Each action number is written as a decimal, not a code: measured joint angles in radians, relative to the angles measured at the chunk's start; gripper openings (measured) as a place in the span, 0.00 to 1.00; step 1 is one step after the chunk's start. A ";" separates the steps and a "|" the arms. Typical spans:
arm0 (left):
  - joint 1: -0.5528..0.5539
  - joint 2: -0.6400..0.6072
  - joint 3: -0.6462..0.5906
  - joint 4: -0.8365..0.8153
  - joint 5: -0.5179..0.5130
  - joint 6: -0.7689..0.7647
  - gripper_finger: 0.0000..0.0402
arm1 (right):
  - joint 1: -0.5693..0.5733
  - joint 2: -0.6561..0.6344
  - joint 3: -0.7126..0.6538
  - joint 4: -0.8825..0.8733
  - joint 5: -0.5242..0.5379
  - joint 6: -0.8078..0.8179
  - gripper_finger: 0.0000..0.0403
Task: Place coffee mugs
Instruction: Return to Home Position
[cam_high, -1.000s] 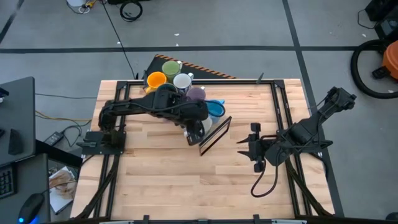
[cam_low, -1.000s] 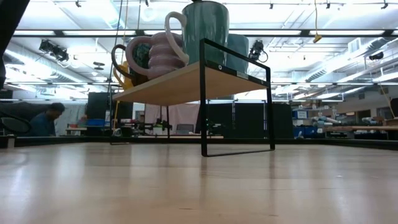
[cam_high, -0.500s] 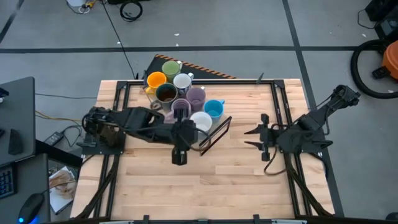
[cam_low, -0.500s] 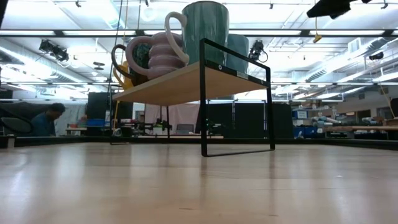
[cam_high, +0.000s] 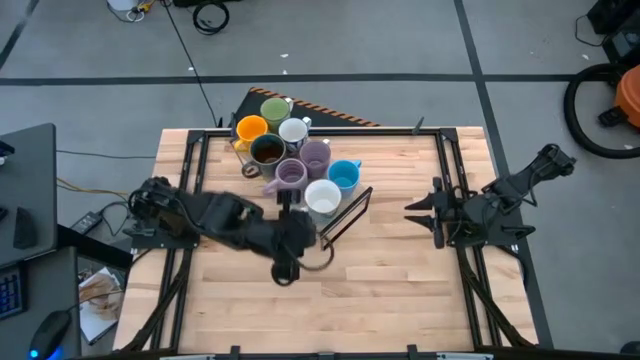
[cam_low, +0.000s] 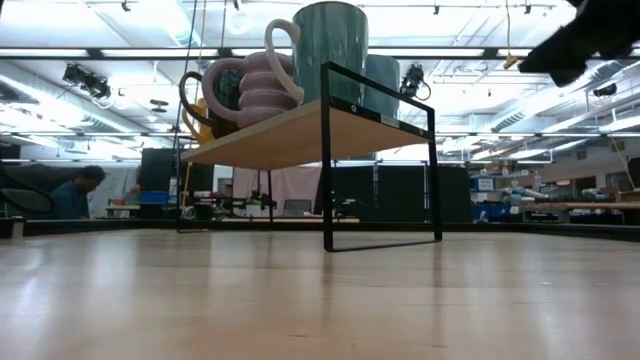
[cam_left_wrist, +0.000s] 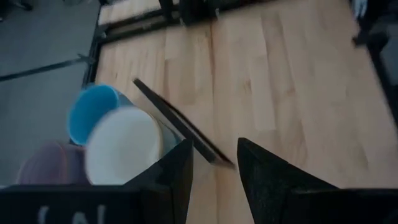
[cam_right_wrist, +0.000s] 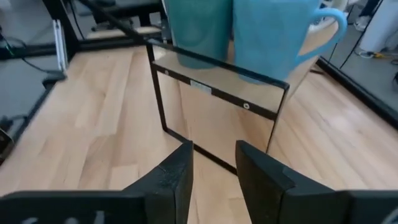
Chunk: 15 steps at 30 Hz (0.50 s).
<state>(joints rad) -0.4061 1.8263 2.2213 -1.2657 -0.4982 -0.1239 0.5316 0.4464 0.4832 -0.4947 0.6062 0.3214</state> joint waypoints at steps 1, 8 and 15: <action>-0.012 -0.003 -0.030 0.003 -0.013 -0.009 0.33 | 0.000 -0.020 -0.021 0.015 0.000 0.009 0.31; -0.042 -0.040 -0.257 0.110 -0.006 -0.040 0.32 | 0.000 -0.129 -0.115 0.119 -0.005 0.027 0.29; -0.051 -0.265 -0.565 0.342 0.001 -0.038 0.23 | 0.000 -0.210 -0.181 0.139 -0.003 0.017 0.23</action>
<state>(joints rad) -0.4568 1.5612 1.6562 -0.9236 -0.4971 -0.1616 0.5316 0.2366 0.3022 -0.3561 0.6033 0.3388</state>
